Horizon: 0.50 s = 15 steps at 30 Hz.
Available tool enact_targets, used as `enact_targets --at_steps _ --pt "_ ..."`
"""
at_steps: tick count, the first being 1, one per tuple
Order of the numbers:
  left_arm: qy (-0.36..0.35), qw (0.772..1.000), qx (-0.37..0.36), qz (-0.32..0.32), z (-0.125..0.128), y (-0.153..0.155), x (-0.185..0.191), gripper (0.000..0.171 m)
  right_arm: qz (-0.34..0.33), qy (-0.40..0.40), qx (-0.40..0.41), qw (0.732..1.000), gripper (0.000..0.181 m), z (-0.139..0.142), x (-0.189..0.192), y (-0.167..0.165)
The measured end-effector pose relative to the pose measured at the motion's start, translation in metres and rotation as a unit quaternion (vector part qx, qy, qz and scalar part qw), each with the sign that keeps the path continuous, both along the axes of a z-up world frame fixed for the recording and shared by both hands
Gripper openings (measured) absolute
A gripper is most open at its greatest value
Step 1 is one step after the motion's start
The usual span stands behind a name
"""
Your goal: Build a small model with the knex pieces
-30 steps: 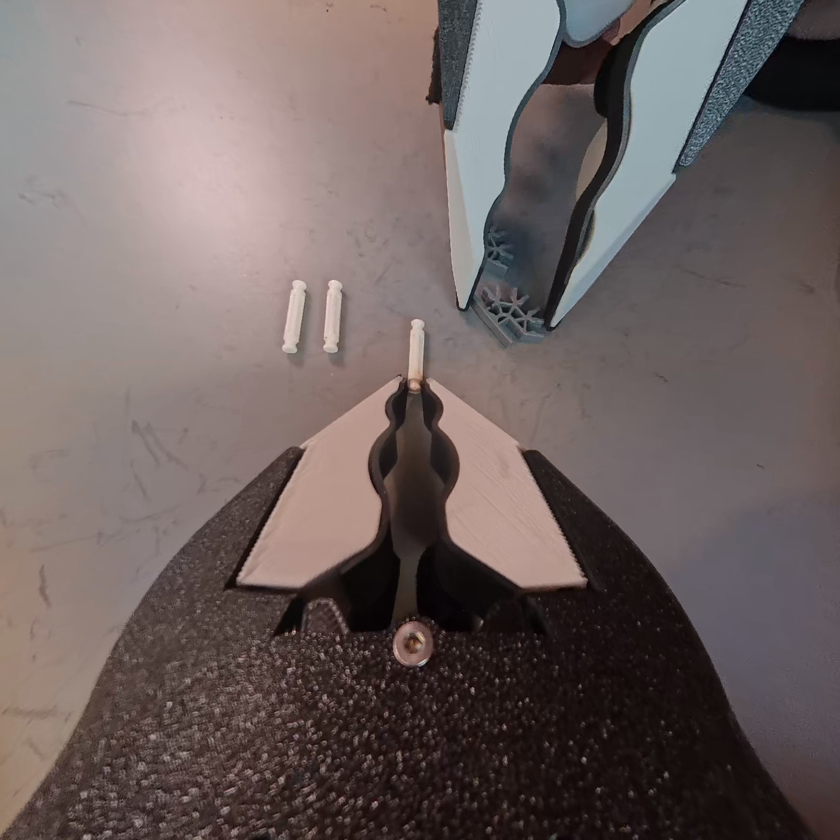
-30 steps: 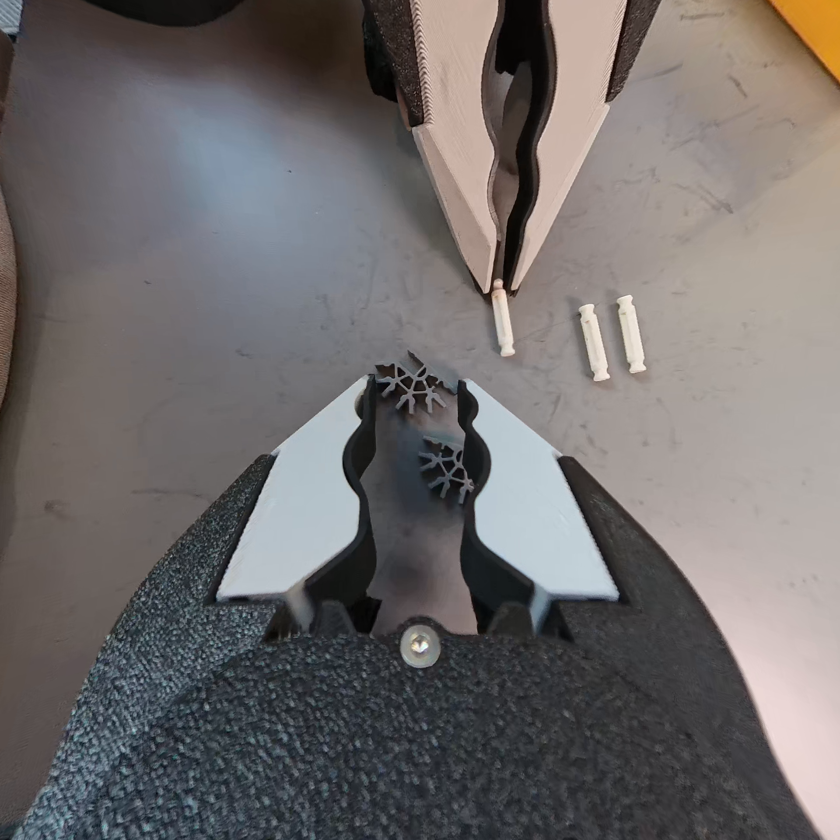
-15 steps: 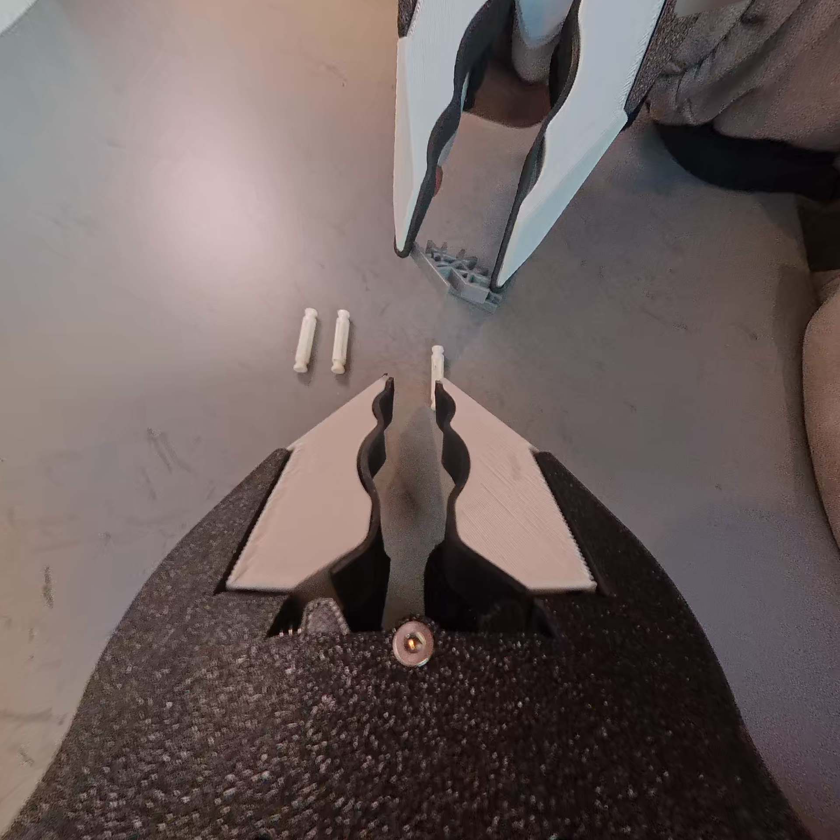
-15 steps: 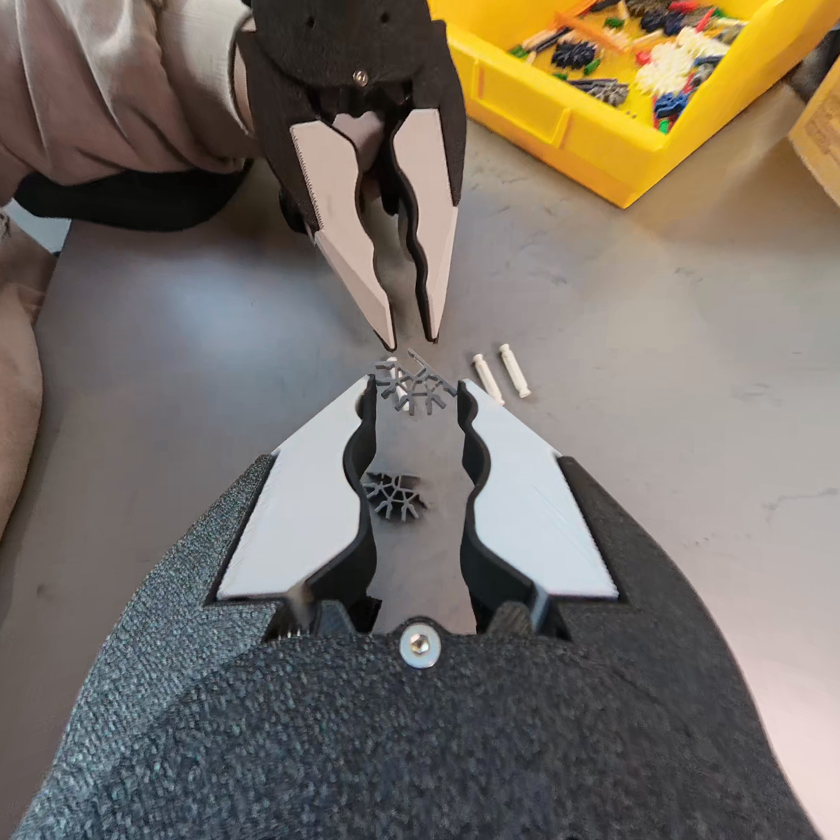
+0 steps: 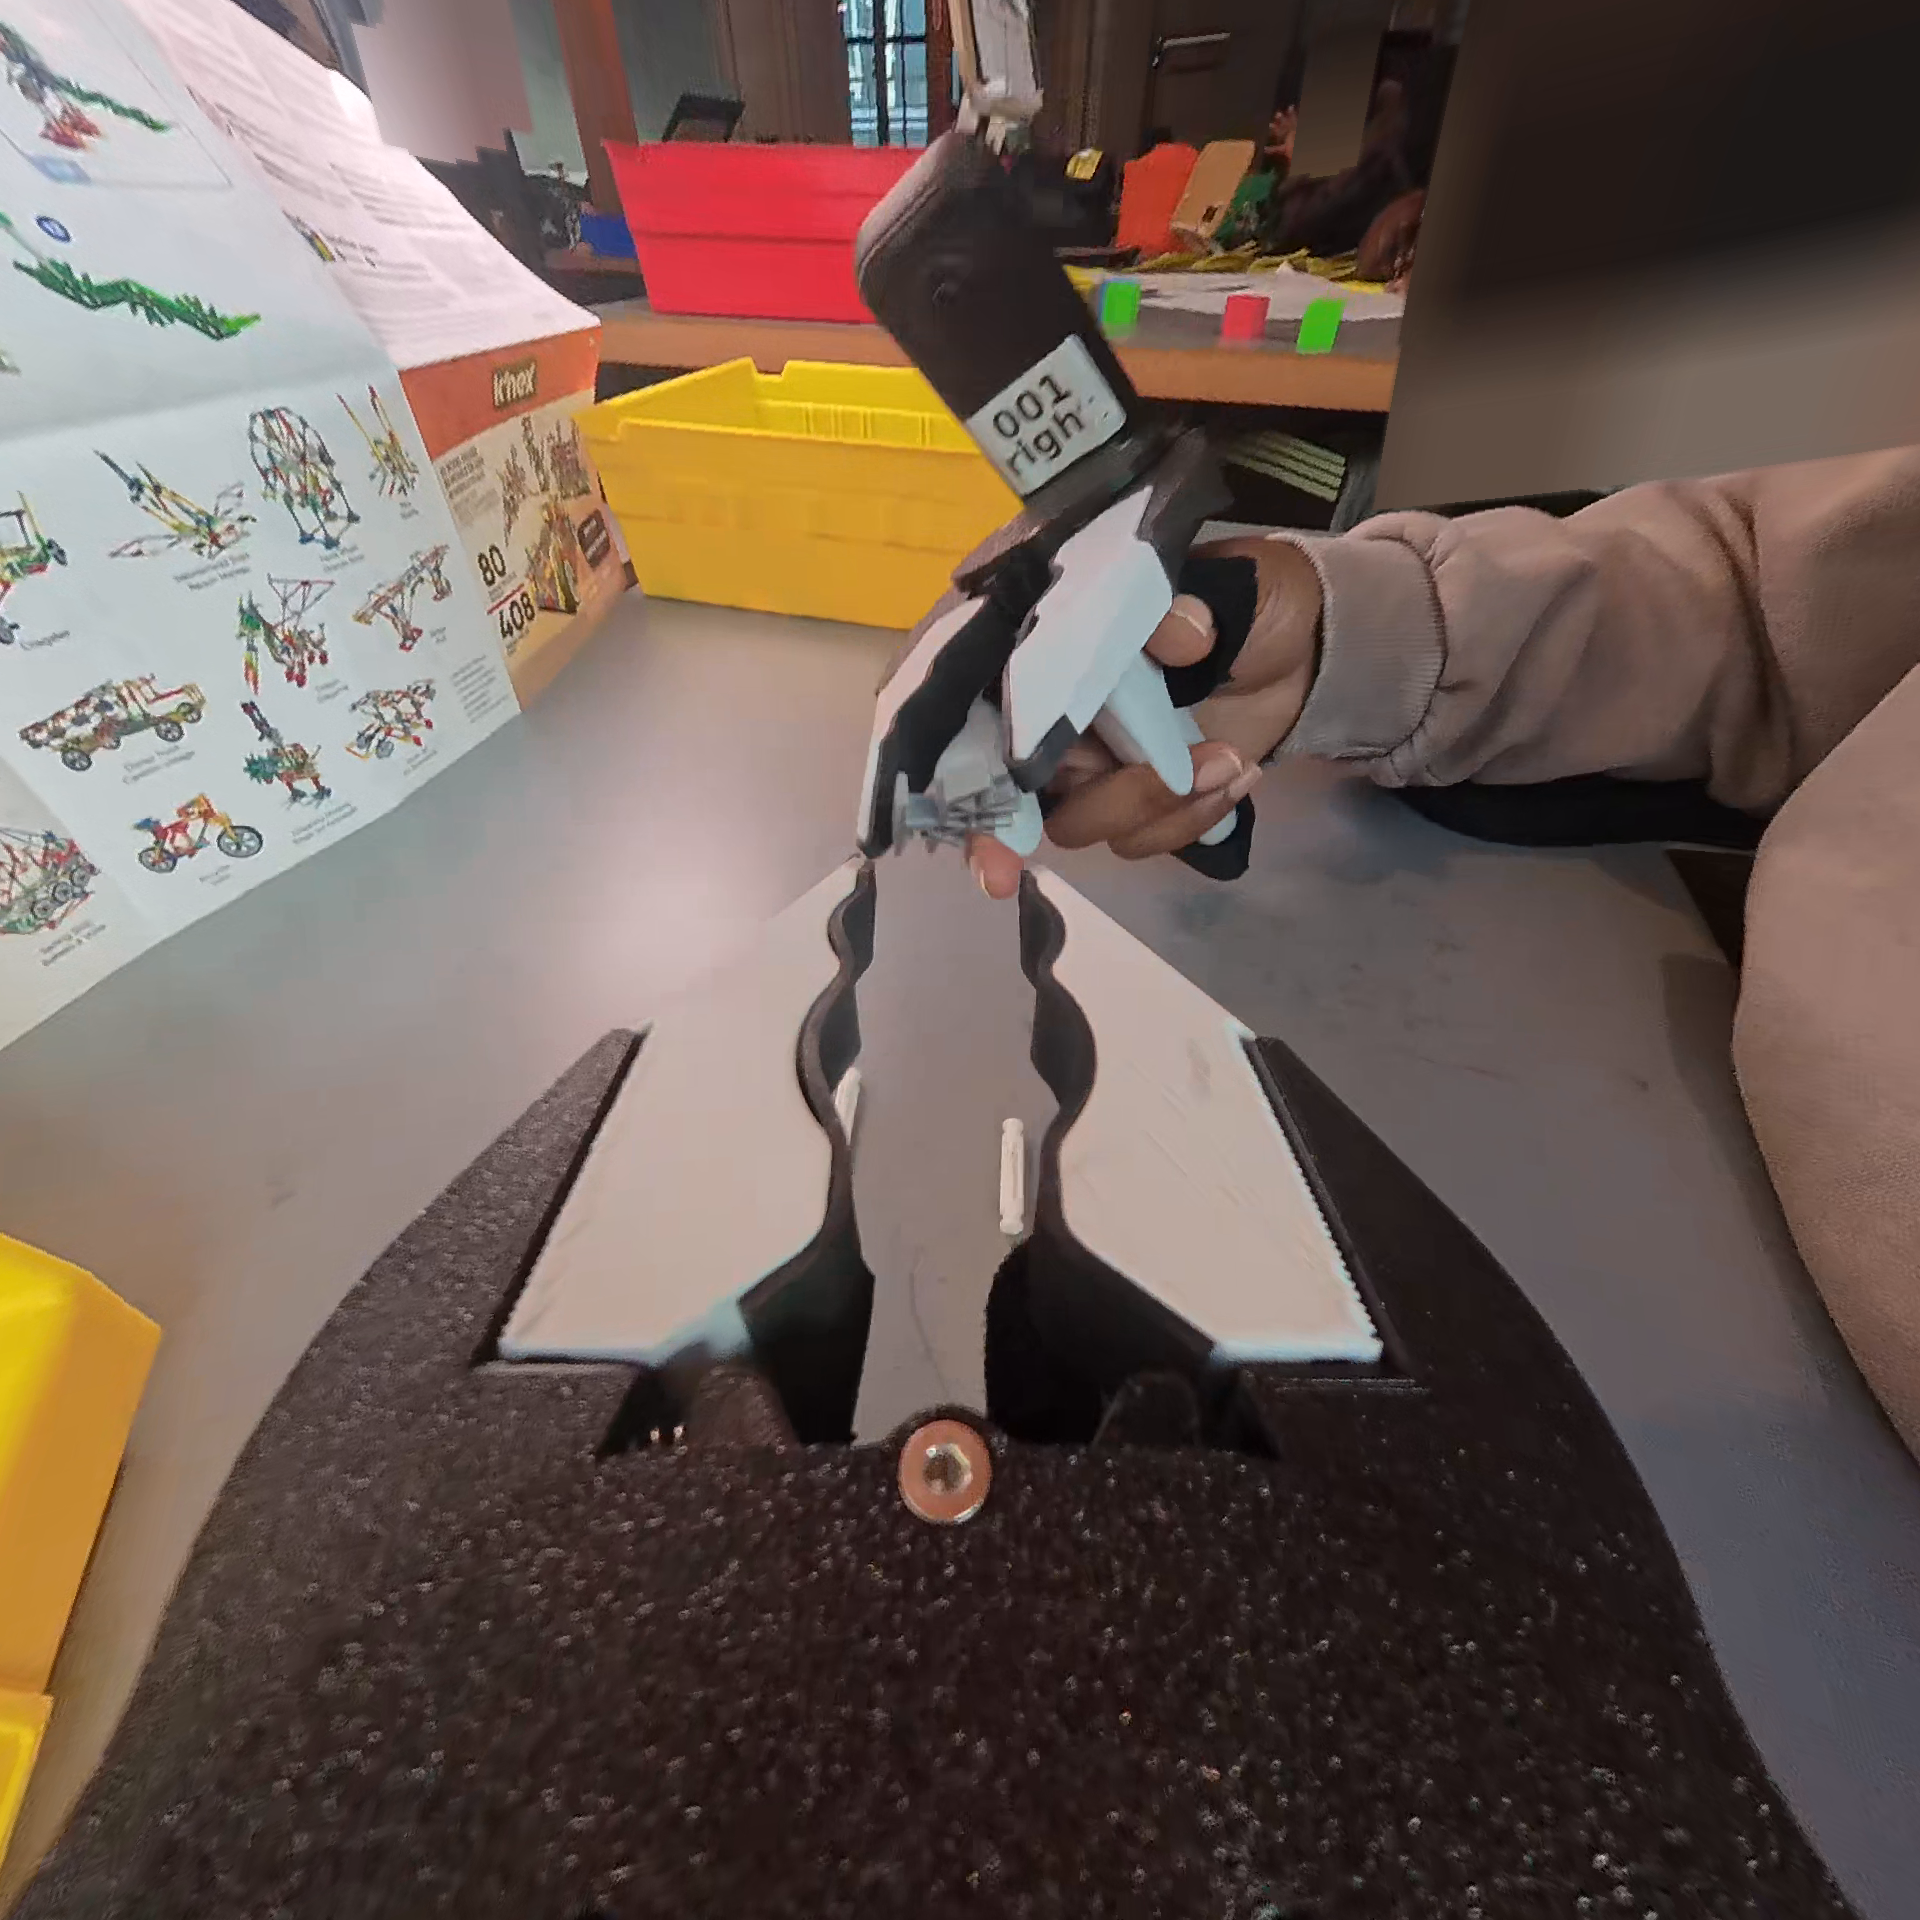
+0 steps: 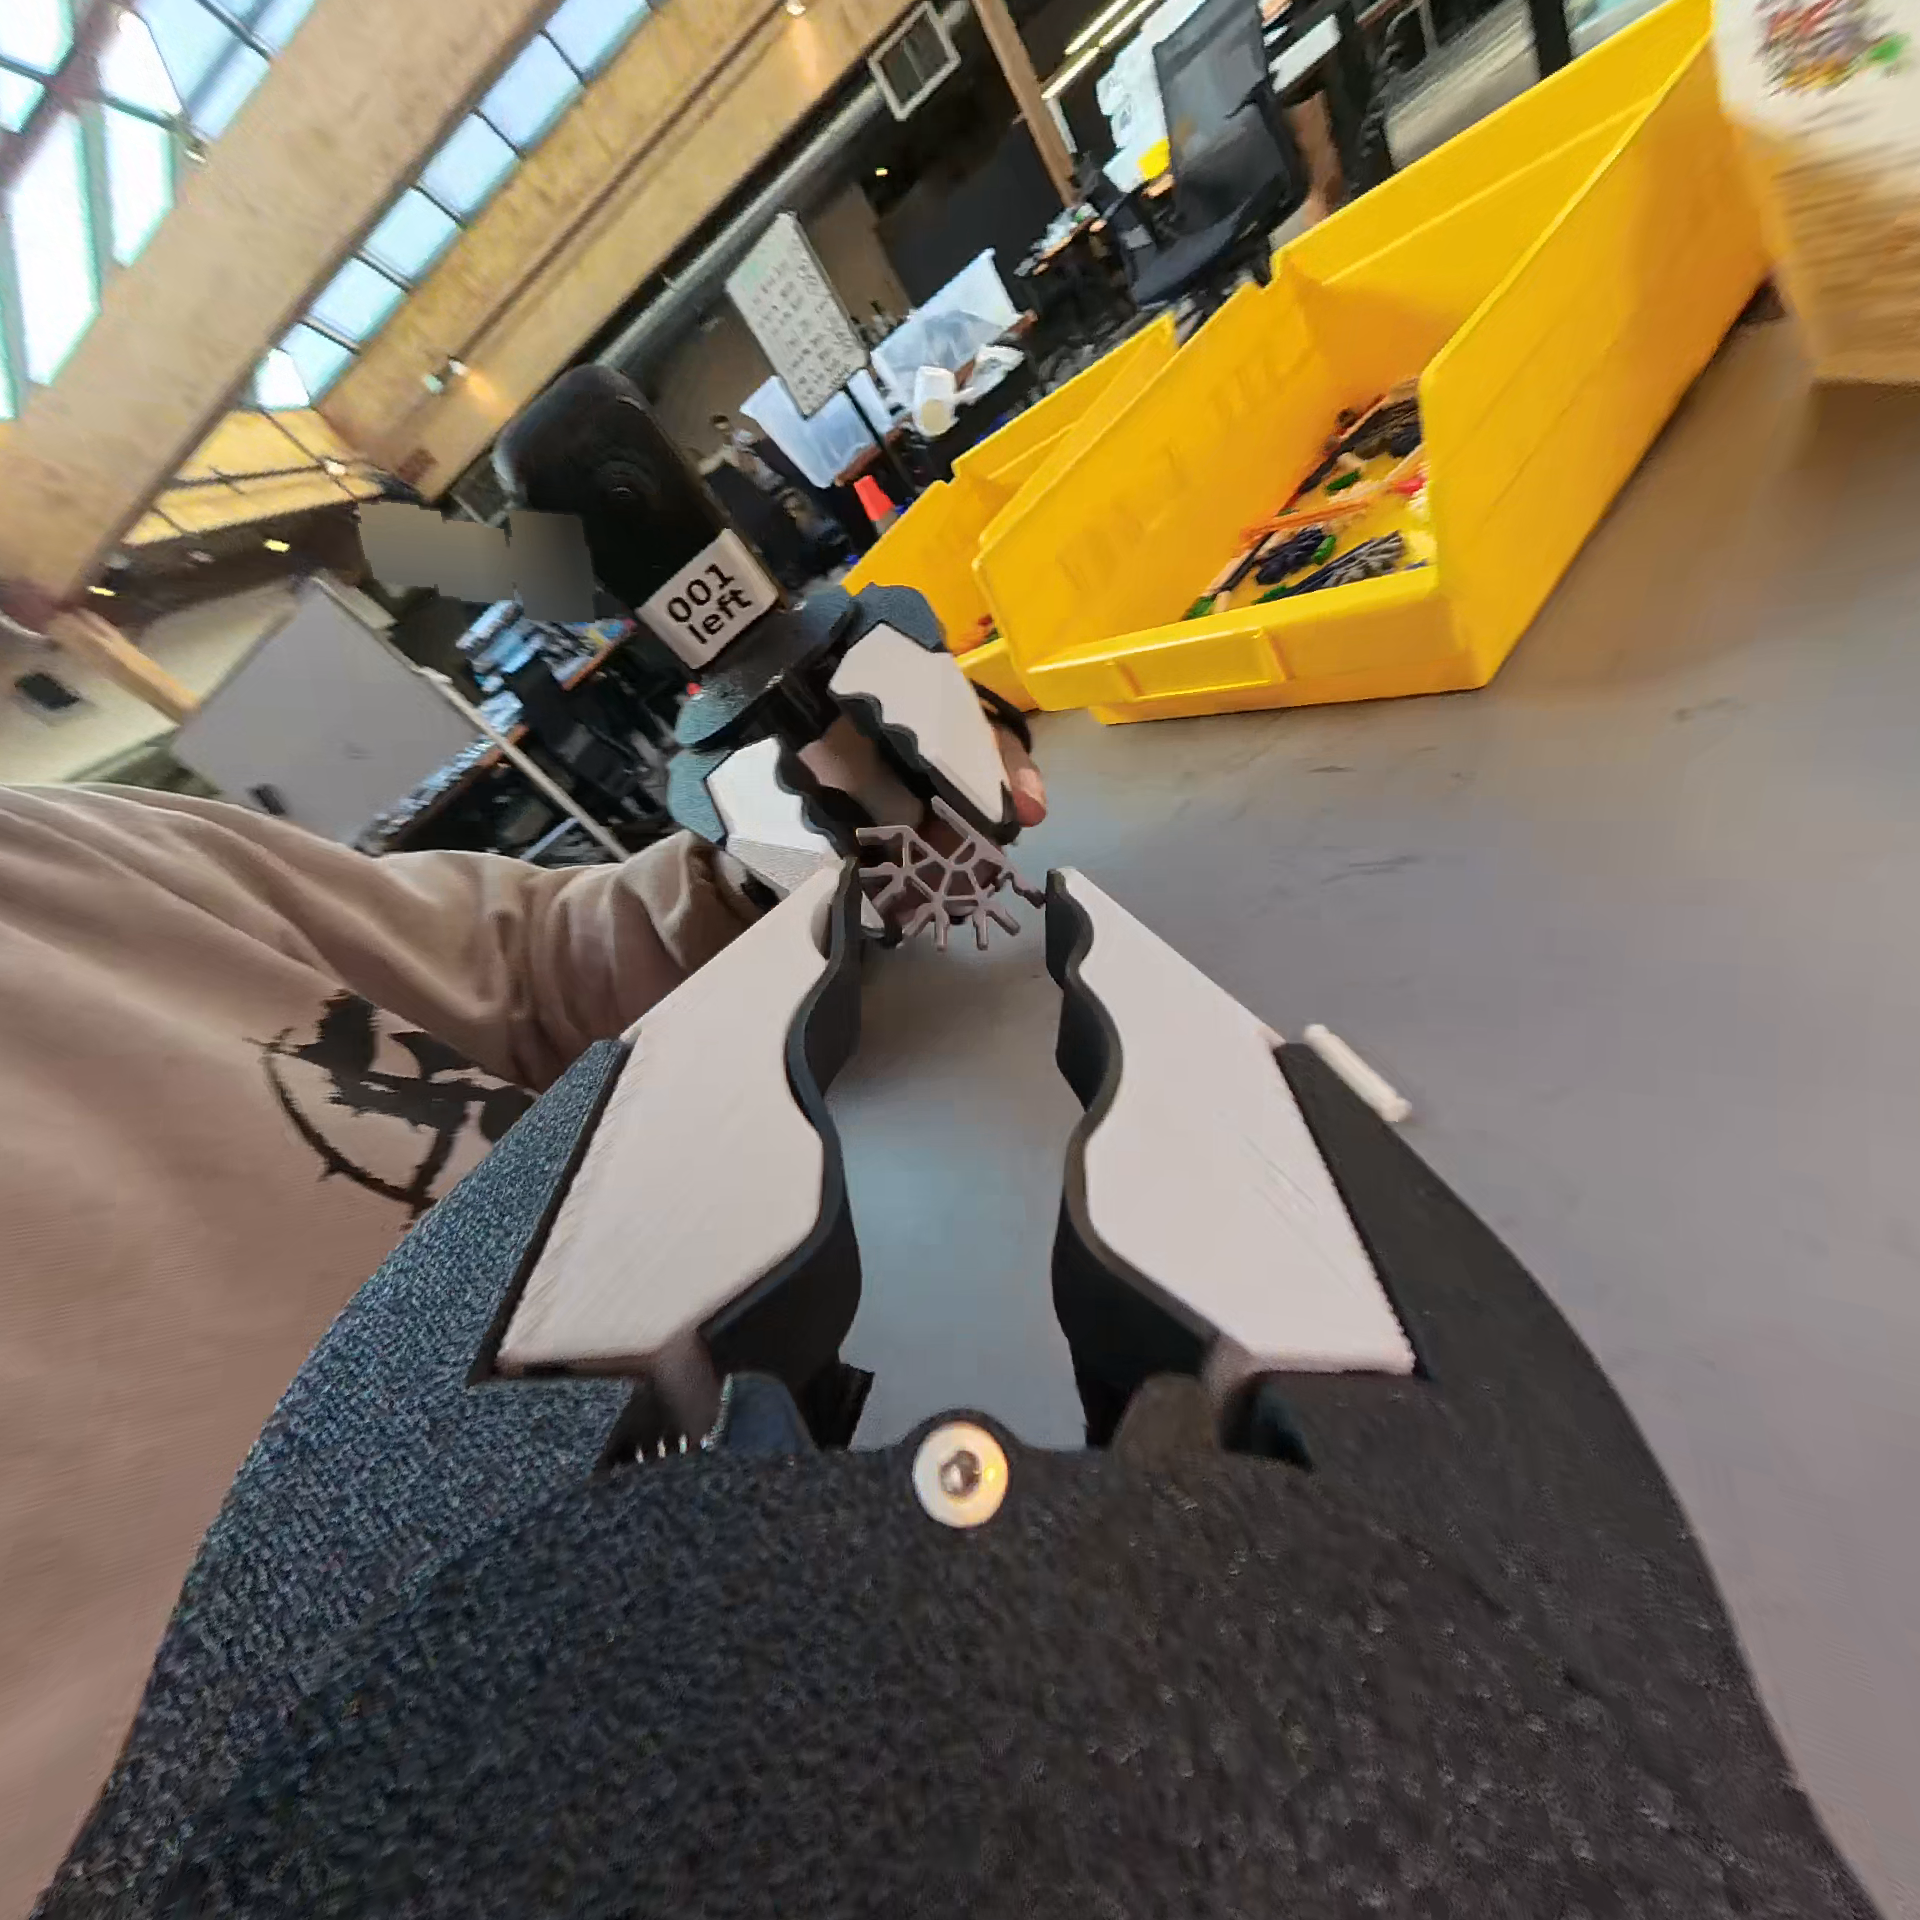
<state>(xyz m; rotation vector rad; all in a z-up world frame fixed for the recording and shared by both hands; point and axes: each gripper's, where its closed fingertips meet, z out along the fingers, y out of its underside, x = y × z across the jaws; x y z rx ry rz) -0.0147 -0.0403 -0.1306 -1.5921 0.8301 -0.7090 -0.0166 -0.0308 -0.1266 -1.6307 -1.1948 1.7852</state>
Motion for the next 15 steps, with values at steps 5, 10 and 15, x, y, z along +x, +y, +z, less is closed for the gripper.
enact_targets --at_steps 5,10,15 --pt "-0.03 0.997 0.005 -0.076 0.011 -0.023 0.016 0.02 0.106 0.019 -0.102 0.989 0.033 0.007 0.002 -0.034" --pt "-0.035 0.996 -0.019 -0.085 0.011 -0.025 0.02 0.014 0.129 0.025 -0.148 0.98 0.031 0.009 0.005 -0.037" --pt "-0.048 0.994 -0.071 -0.067 0.003 -0.016 0.012 0.005 0.098 0.03 -0.141 0.985 0.018 0.009 0.004 -0.023"
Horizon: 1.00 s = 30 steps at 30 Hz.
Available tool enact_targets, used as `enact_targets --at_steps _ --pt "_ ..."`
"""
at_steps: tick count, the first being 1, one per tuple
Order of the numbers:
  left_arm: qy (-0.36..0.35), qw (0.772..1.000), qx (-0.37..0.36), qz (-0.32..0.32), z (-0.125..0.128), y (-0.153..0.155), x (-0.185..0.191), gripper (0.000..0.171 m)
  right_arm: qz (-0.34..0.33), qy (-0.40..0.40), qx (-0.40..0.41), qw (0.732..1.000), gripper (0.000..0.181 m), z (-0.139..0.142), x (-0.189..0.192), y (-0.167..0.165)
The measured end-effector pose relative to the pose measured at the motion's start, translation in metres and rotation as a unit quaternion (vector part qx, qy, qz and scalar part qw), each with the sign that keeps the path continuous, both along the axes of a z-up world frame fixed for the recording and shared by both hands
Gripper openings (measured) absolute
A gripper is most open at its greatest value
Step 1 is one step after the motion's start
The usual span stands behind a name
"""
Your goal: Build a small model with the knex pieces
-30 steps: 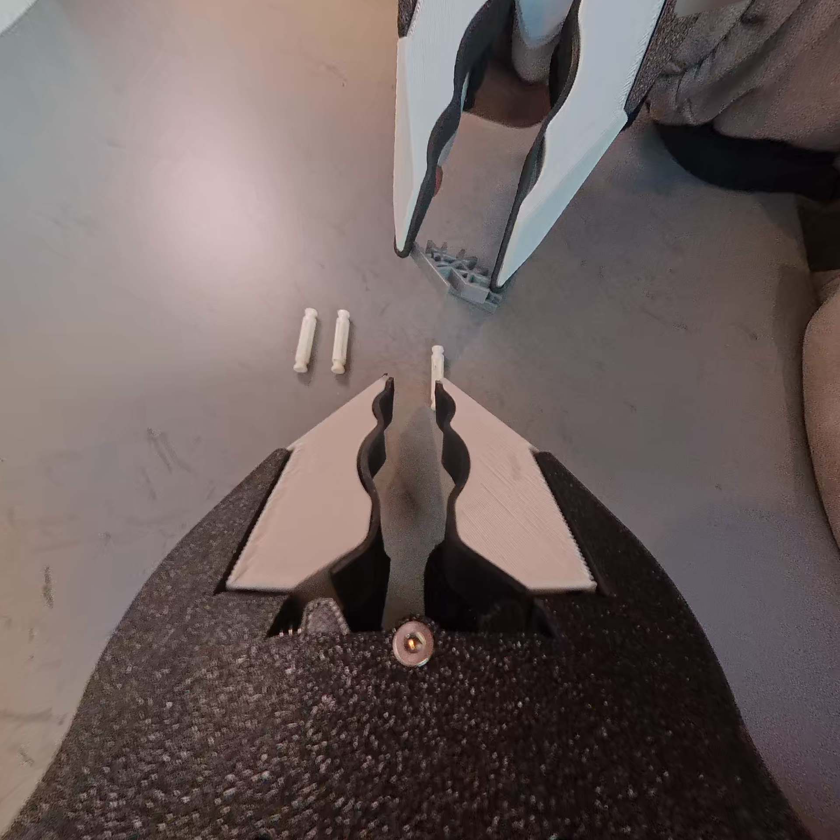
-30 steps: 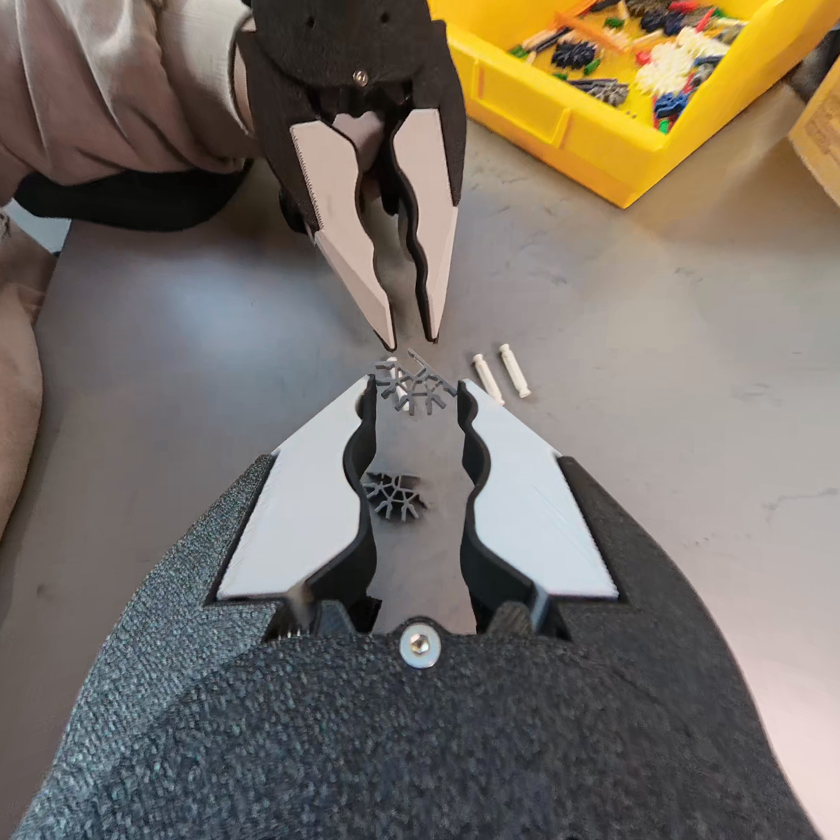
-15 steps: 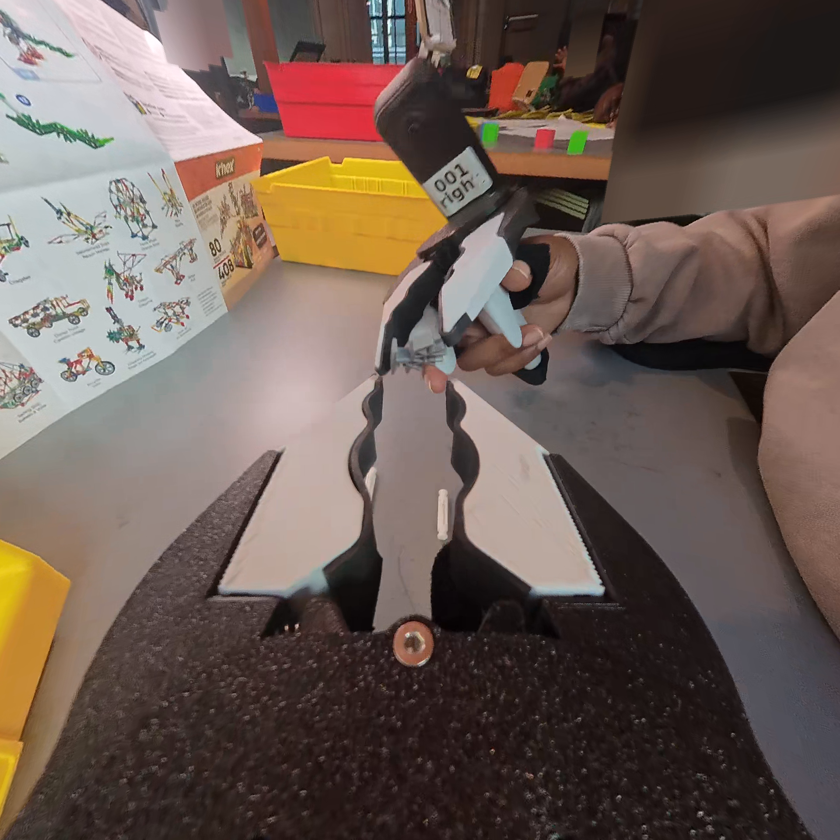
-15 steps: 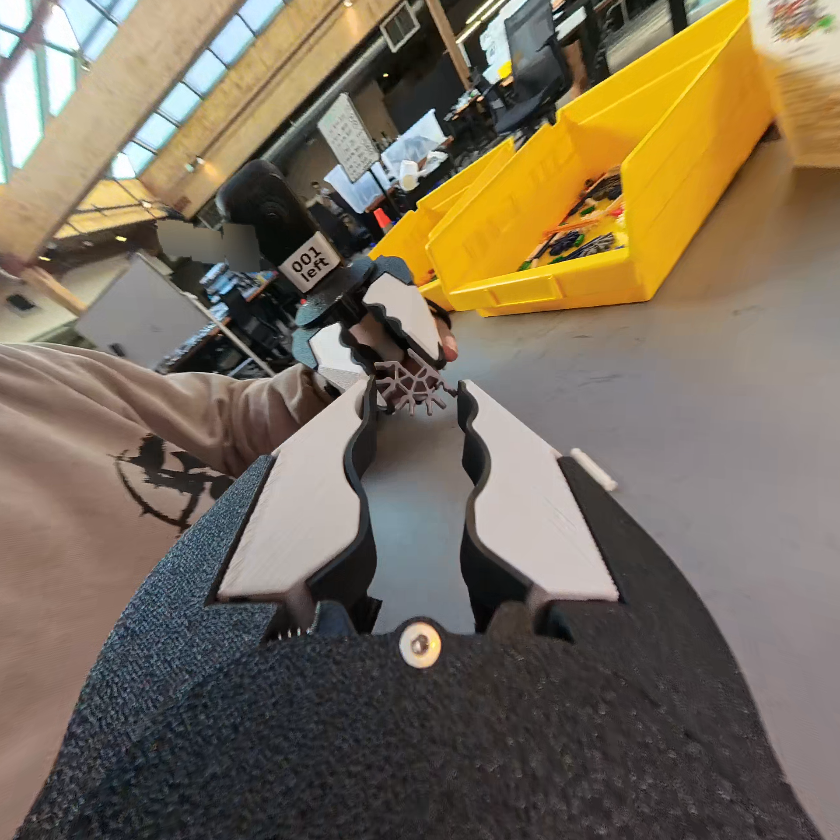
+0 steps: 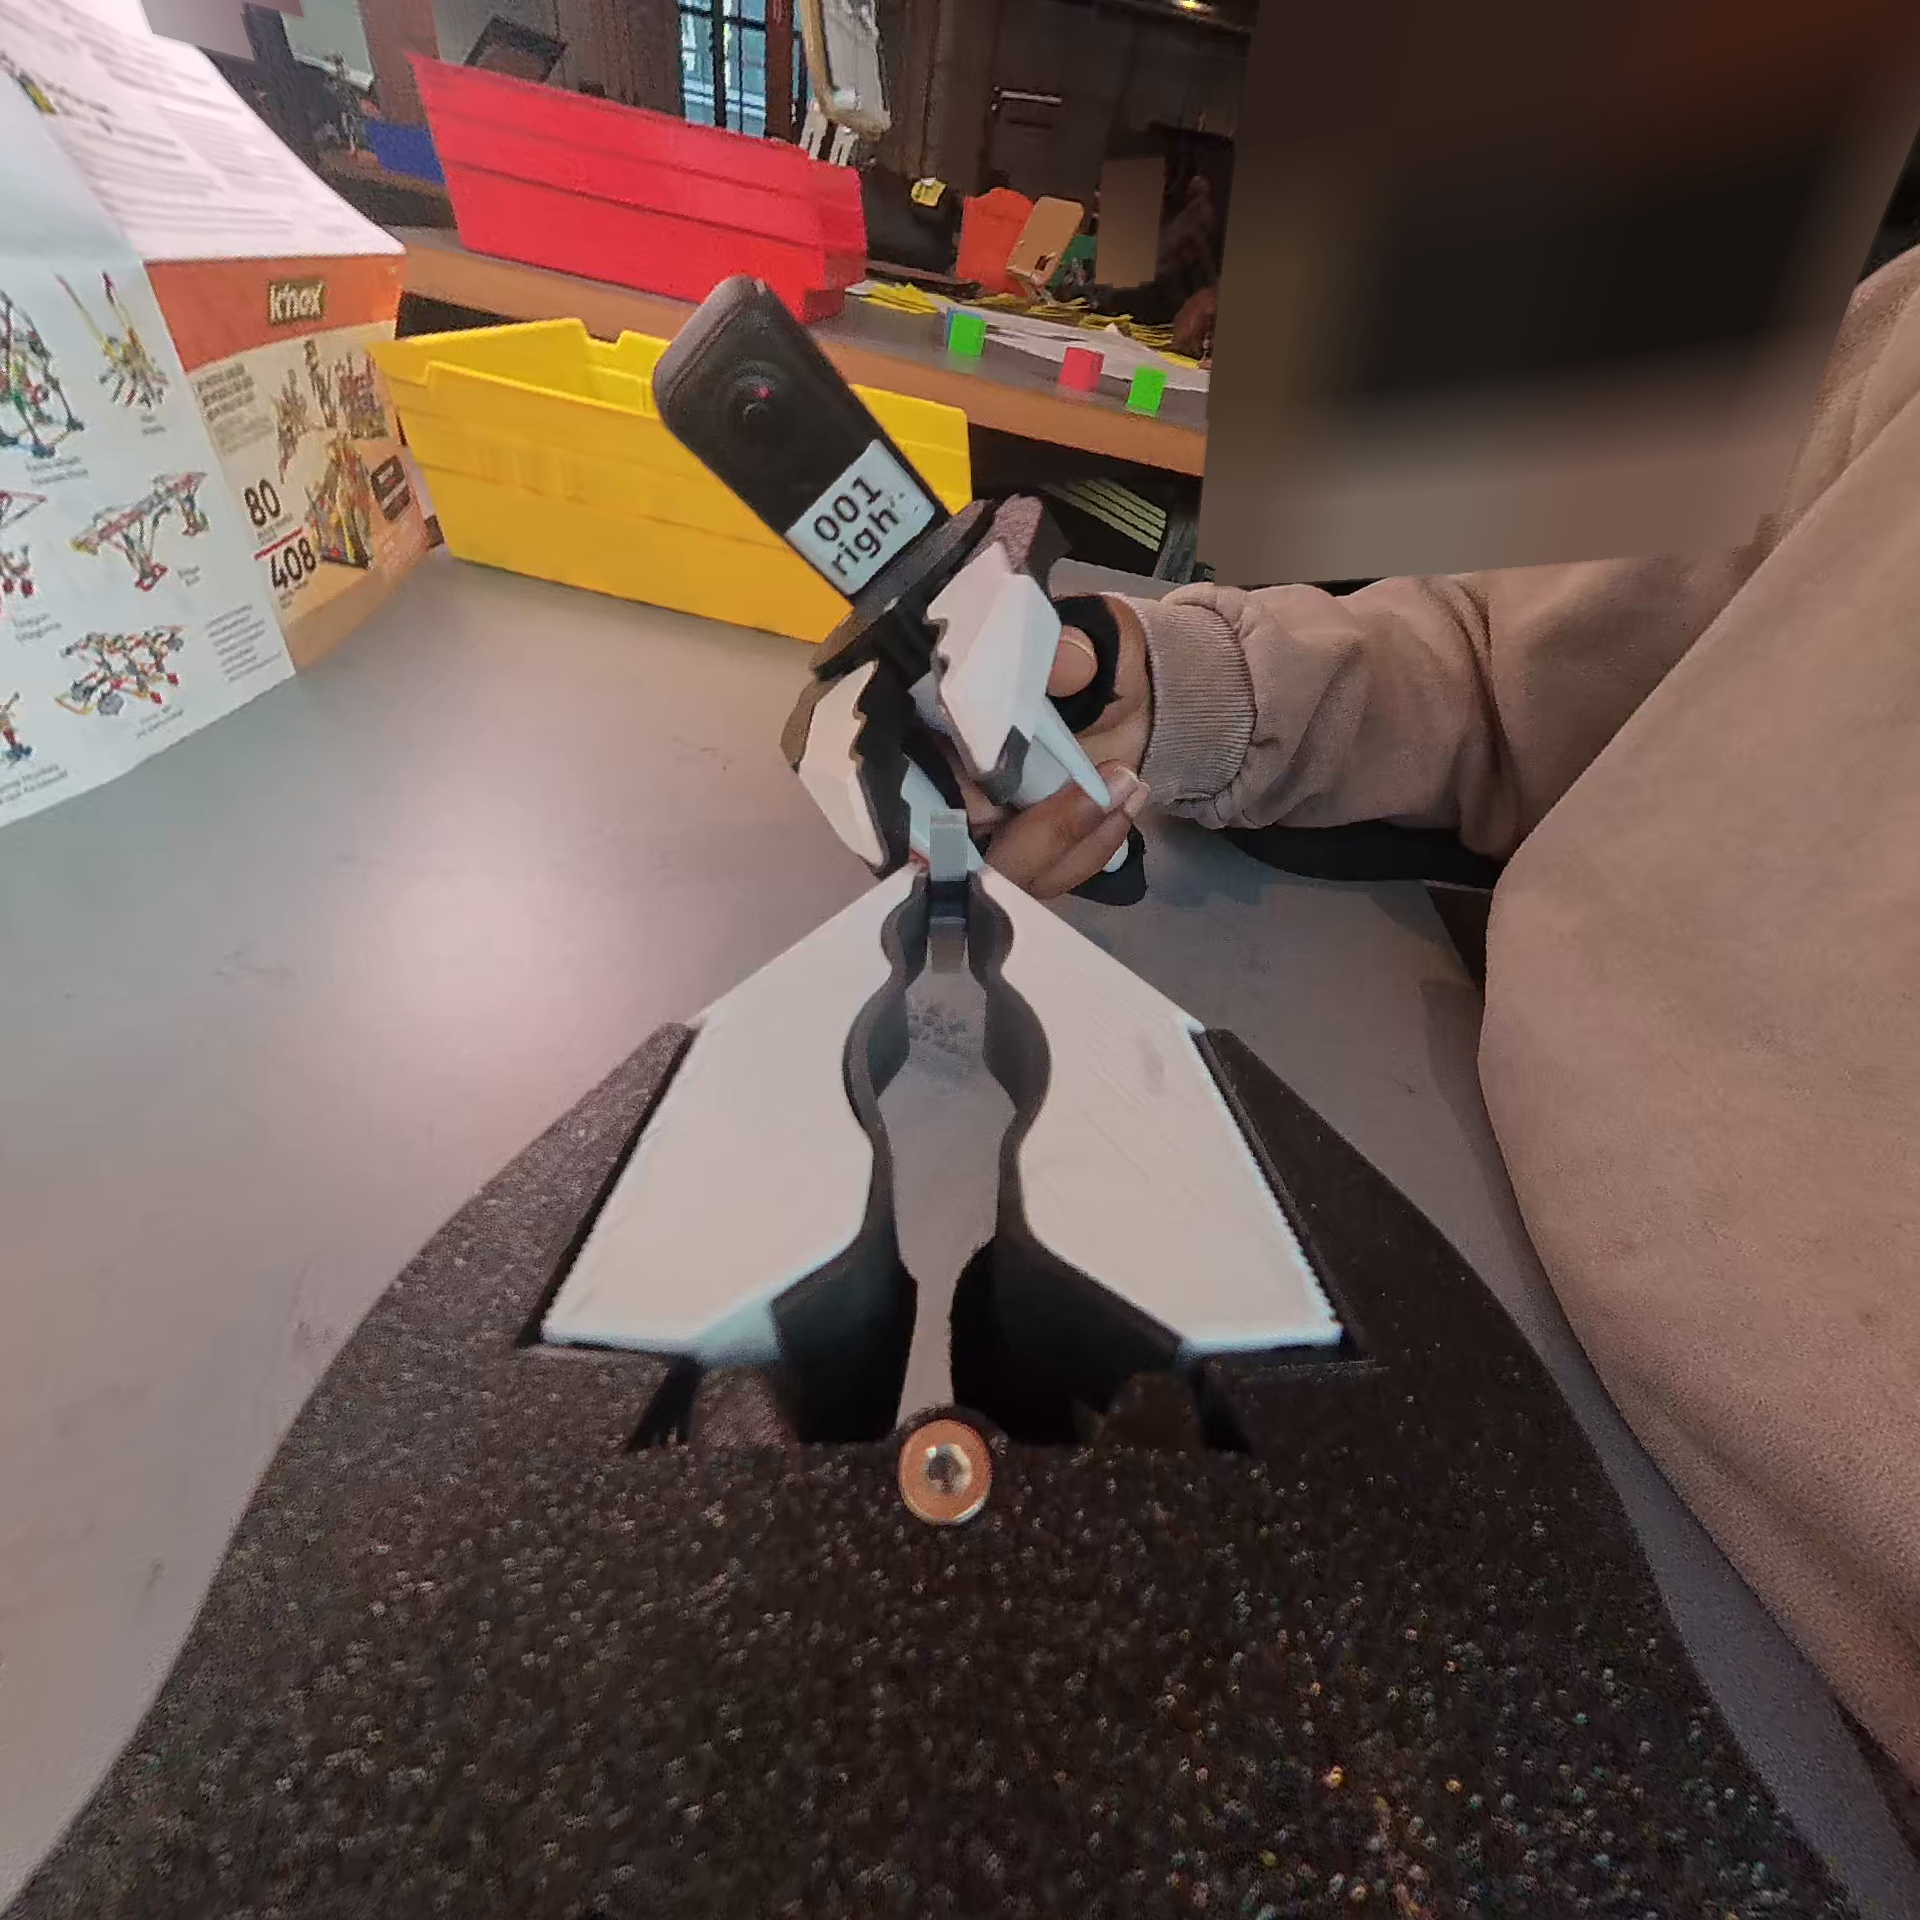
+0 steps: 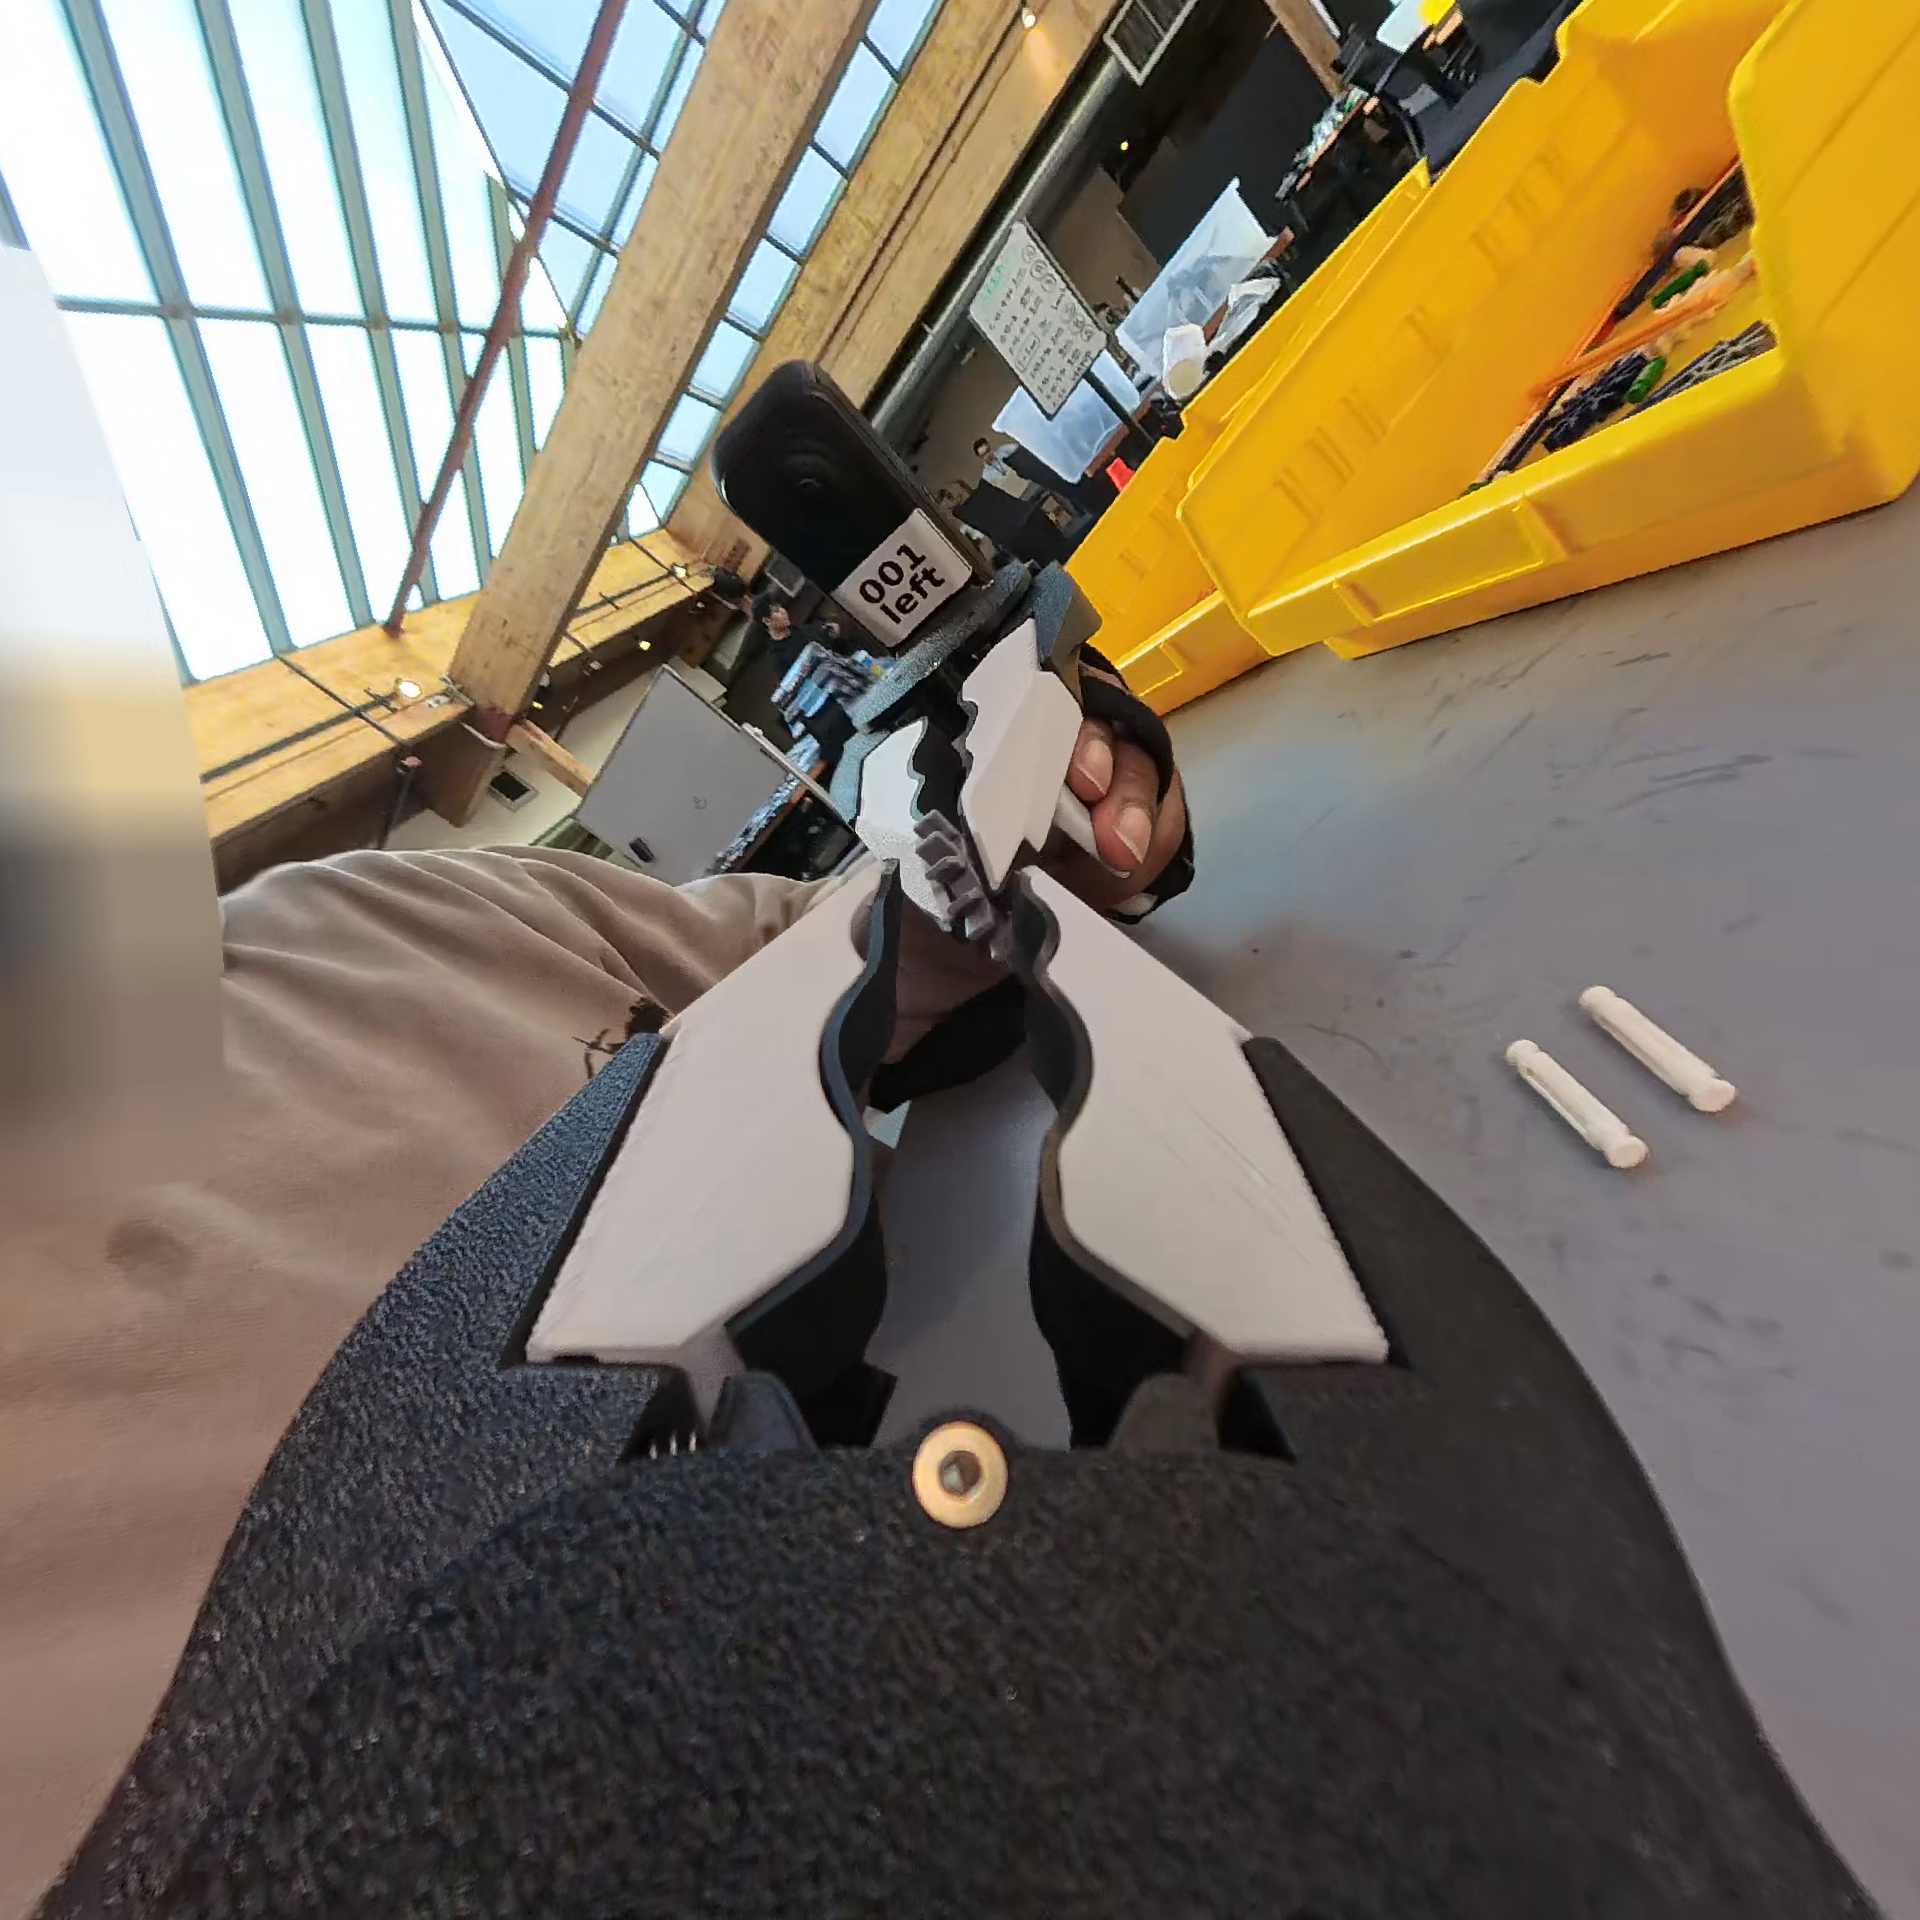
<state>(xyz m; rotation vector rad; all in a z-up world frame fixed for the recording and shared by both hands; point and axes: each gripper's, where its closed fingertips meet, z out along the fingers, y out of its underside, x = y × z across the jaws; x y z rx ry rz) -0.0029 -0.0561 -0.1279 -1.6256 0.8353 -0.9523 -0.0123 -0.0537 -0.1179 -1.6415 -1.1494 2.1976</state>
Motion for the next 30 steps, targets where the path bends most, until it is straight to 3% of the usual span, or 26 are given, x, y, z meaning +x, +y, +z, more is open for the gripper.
enact_targets --at_steps 5,10,14,20,25,30 --pt "-0.055 0.992 -0.111 0.017 -0.01 0.012 -0.01 0.005 -0.045 -0.002 0.085 0.995 0.021 -0.002 -0.001 0.011" --pt "-0.17 0.96 -0.22 0.022 -0.008 0.023 -0.024 0.005 -0.096 -0.015 0.138 0.986 0.022 -0.005 0.005 0.036" --pt "-0.218 0.941 -0.257 0.018 -0.006 0.026 -0.029 0.005 -0.107 -0.026 0.151 0.982 0.022 -0.011 0.006 0.043" --pt "-0.232 0.931 -0.282 -0.006 -0.007 0.021 -0.023 0.005 -0.092 -0.037 0.174 0.98 0.022 -0.02 -0.001 0.031" --pt "-0.217 0.928 -0.3 -0.038 -0.012 0.013 -0.008 0.005 -0.08 -0.02 0.118 0.99 0.02 -0.01 -0.006 0.021" --pt "-0.196 0.932 -0.299 -0.053 -0.015 0.006 0.0 0.005 -0.061 -0.051 0.11 0.991 0.014 -0.023 -0.008 0.014"
